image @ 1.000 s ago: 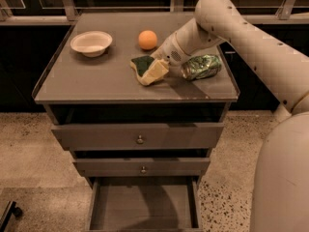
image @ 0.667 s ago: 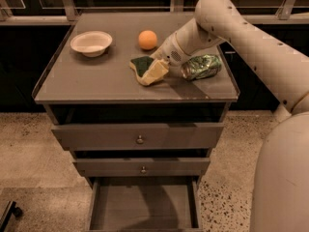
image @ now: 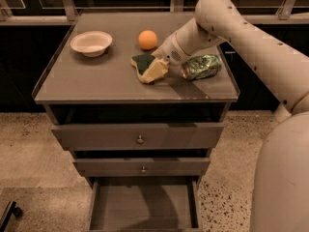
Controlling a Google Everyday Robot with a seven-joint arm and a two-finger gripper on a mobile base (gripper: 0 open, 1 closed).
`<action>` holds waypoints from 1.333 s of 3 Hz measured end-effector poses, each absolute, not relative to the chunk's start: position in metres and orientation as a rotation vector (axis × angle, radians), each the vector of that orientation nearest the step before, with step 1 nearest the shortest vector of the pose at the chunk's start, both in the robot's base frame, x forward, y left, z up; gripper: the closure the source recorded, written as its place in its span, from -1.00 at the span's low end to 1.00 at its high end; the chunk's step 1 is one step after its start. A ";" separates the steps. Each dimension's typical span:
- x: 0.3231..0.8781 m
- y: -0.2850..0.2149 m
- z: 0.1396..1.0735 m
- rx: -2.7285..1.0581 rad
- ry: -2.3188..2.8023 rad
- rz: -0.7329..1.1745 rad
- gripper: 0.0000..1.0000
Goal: Place sponge into bottom drawer
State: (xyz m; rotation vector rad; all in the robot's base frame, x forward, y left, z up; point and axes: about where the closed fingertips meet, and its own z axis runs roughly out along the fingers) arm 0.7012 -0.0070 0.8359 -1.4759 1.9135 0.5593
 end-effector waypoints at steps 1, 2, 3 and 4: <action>0.675 -0.008 0.847 -1.548 1.860 0.587 1.00; 0.630 -0.011 0.874 -1.578 1.779 0.586 1.00; 0.581 -0.014 0.893 -1.559 1.744 0.572 1.00; 0.551 -0.017 0.908 -1.528 1.720 0.542 1.00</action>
Offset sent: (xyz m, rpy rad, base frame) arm -0.1428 -0.0135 0.0665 0.0502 -0.1156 0.1556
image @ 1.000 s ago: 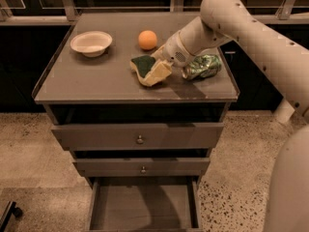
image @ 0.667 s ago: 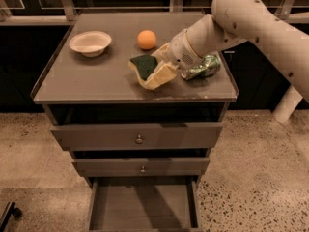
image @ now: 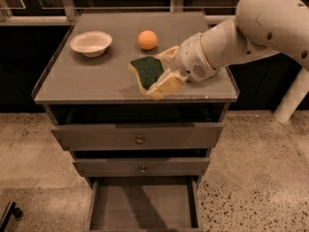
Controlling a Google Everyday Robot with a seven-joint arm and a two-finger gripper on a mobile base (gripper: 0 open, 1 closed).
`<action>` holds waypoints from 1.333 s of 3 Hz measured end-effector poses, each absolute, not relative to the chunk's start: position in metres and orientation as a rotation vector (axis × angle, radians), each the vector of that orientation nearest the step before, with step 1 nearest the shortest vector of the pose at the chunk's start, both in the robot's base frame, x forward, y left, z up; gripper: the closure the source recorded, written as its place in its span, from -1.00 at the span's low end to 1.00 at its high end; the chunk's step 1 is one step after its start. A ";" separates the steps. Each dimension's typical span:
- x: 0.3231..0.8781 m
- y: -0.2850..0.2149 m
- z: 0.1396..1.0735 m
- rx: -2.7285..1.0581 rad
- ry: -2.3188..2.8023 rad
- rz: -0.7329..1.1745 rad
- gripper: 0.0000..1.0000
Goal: Place sponge into bottom drawer
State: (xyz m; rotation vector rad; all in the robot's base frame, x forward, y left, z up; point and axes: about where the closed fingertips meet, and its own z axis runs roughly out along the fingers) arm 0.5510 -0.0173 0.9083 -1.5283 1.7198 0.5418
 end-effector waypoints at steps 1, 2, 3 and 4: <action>0.548 -0.020 0.908 -1.524 1.724 0.538 1.00; 0.545 -0.008 0.904 -1.577 1.707 0.548 1.00; 0.516 0.015 0.907 -1.559 1.634 0.582 1.00; 0.486 0.019 0.882 -1.386 1.633 0.638 1.00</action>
Offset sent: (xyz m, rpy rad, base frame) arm -0.0096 0.0216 -0.0097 -0.0429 0.0083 0.0854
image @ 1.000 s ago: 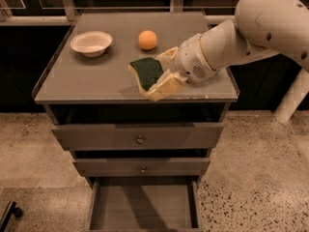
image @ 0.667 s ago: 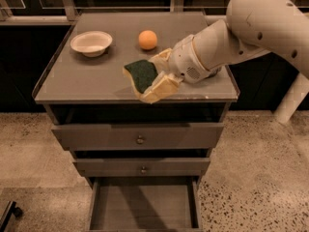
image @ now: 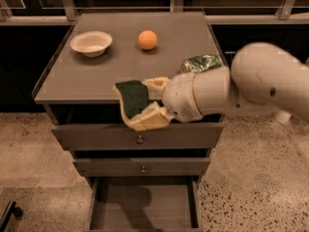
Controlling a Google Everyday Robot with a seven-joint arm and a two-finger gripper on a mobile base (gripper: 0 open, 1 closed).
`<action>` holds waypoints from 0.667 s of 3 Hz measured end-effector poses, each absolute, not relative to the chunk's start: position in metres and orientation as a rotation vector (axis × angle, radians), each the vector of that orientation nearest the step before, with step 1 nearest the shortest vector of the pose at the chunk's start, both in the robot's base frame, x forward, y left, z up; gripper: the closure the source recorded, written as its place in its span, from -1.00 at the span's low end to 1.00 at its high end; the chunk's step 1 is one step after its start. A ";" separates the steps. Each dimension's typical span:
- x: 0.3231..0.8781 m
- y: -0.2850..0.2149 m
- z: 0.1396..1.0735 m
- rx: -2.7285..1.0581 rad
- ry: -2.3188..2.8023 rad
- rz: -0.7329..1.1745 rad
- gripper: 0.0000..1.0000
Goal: Place sponge into bottom drawer
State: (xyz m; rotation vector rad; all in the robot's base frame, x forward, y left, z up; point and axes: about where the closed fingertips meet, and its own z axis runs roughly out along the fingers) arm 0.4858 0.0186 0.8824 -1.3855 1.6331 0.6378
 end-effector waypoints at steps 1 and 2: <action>0.461 -0.015 0.820 -1.213 1.733 0.690 1.00; 0.453 -0.026 0.809 -1.188 1.765 0.687 1.00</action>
Offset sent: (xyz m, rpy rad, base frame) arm -0.0220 -0.0290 -0.0547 0.0651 0.0786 -0.1059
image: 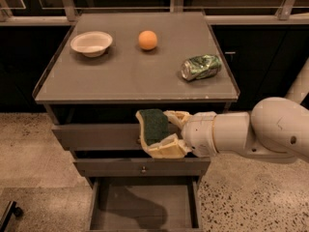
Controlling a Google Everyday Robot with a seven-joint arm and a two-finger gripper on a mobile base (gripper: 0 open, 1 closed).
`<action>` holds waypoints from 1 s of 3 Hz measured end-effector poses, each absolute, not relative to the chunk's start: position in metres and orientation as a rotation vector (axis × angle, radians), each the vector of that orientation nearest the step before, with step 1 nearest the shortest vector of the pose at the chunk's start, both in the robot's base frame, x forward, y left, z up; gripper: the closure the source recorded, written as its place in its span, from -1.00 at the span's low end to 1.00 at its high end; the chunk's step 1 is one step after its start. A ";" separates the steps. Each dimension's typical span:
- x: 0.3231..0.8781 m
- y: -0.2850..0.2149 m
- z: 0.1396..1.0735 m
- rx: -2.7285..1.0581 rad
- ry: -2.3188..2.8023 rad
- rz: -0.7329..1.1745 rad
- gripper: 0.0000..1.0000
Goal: Place sponge into bottom drawer
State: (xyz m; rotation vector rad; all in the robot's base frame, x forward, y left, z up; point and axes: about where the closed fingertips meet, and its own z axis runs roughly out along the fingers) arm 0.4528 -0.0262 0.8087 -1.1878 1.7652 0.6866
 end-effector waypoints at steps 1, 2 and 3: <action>0.453 -0.025 0.809 -1.190 1.763 0.687 1.00; 0.449 -0.028 0.798 -1.150 1.773 0.713 1.00; 0.430 -0.026 0.750 -0.994 1.778 0.809 1.00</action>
Offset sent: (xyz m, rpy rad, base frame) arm -0.0089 -0.0110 -0.0297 0.0765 0.0523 -0.0522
